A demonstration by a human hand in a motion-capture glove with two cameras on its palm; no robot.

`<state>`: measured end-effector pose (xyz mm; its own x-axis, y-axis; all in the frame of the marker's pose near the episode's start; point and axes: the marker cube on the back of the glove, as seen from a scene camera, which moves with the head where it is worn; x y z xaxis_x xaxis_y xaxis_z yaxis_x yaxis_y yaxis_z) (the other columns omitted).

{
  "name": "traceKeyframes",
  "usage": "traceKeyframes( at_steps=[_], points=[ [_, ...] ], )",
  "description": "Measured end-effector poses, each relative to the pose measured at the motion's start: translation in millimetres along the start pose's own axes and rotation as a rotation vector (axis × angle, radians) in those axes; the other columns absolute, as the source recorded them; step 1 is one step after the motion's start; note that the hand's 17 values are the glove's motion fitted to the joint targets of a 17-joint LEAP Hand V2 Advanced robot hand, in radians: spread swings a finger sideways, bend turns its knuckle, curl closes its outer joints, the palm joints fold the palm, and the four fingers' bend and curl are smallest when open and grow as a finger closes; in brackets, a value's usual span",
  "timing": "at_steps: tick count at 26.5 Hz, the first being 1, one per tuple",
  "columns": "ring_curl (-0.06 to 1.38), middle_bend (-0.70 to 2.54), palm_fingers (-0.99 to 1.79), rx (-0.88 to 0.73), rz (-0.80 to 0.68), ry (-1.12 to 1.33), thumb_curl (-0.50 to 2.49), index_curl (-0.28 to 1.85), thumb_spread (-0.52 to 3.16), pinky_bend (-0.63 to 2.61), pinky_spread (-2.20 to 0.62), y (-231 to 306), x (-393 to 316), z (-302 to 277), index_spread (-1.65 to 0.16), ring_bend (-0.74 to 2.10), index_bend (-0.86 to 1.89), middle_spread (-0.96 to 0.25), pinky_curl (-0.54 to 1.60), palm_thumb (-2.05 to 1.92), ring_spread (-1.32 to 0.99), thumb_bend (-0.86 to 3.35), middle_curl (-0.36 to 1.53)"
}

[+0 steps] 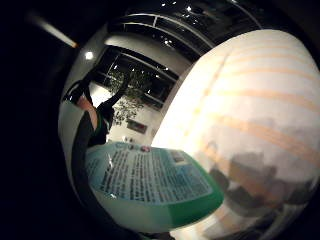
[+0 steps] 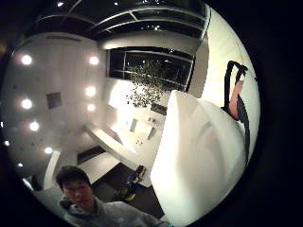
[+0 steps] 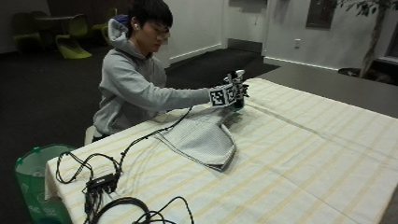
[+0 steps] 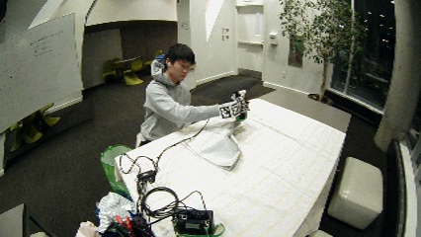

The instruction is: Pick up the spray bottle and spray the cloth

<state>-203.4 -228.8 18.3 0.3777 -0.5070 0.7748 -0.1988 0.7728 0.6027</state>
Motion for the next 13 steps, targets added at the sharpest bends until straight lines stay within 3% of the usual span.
traceKeyframes(
  at_steps=[8, 13],
  points=[
    [0.45, 0.65, 1.33, -0.074, 0.016, 0.016, 0.75, 0.57, 0.18, 0.35, -0.26, 6.3, 28.5, 14.6, -0.17, 0.54, 0.42, -0.03, 0.42, 0.97, -0.16, -0.03, 0.51],
    [0.44, 0.63, 1.25, -0.306, 0.060, 0.094, 0.75, 0.56, 0.20, 0.36, -0.25, 25.1, 38.9, 5.2, -0.18, 0.51, 0.37, -0.04, 0.42, 0.97, -0.16, -0.03, 0.50]
  ],
)
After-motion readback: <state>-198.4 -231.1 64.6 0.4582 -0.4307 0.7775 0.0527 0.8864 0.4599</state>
